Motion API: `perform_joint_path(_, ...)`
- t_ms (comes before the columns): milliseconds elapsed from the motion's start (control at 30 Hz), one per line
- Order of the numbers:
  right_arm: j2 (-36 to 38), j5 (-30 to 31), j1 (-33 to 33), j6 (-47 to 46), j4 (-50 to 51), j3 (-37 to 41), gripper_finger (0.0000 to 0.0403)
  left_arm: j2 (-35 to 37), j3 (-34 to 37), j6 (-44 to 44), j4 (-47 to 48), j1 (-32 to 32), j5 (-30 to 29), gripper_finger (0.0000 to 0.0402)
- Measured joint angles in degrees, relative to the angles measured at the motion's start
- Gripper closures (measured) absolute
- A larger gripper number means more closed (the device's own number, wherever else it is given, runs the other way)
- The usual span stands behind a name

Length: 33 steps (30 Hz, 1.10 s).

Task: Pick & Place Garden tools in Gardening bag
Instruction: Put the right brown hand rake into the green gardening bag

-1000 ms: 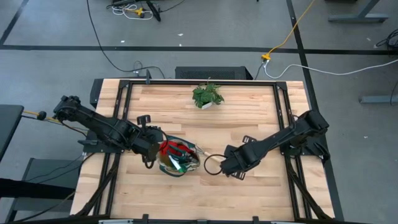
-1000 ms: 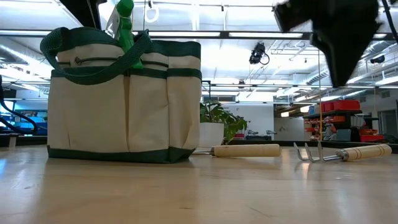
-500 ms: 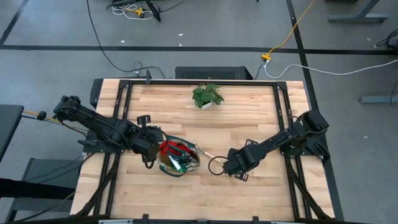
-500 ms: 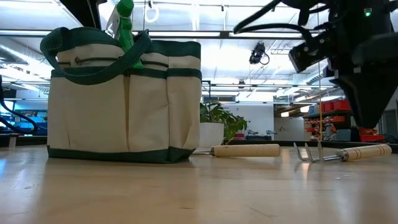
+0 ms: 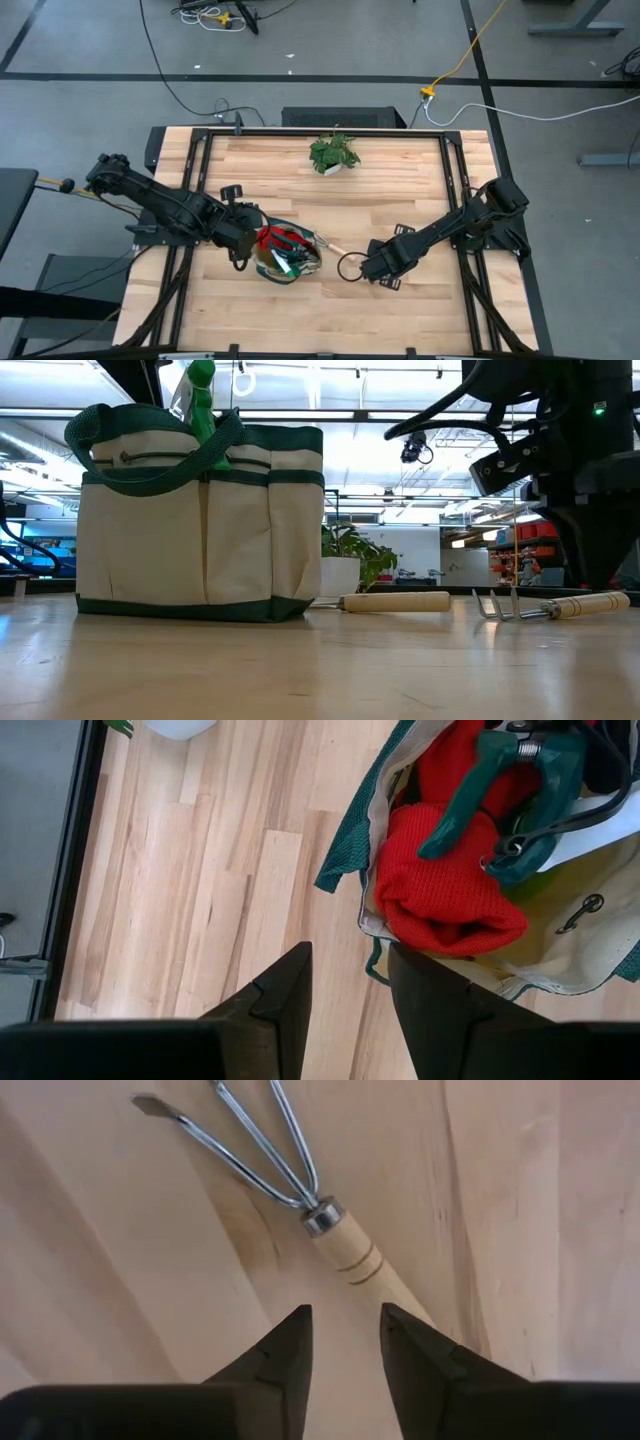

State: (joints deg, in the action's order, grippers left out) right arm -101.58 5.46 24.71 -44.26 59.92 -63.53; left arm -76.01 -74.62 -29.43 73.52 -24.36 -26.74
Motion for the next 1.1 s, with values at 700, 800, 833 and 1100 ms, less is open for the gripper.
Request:
perform_joint_path(700,0.00,4.84,-0.25,2.49,-4.79,2.54,0.0239,0.00,0.00,-0.36,-0.04,0.00,0.02,0.0262)
perform_joint_path(800,0.00,3.66,-0.24,3.18,-5.37,2.54,0.0239,0.00,-0.01,-0.37,-0.04,0.00,0.02,0.0262)
perform_joint_path(833,0.00,3.68,-0.24,3.21,-5.33,2.54,0.0239,0.00,0.01,-0.37,-0.04,0.00,0.02,0.0262)
perform_joint_path(1100,0.00,2.28,-0.31,6.22,-9.70,6.00,0.0239,0.00,-0.01,-0.44,-0.04,0.00,0.04,0.0262)
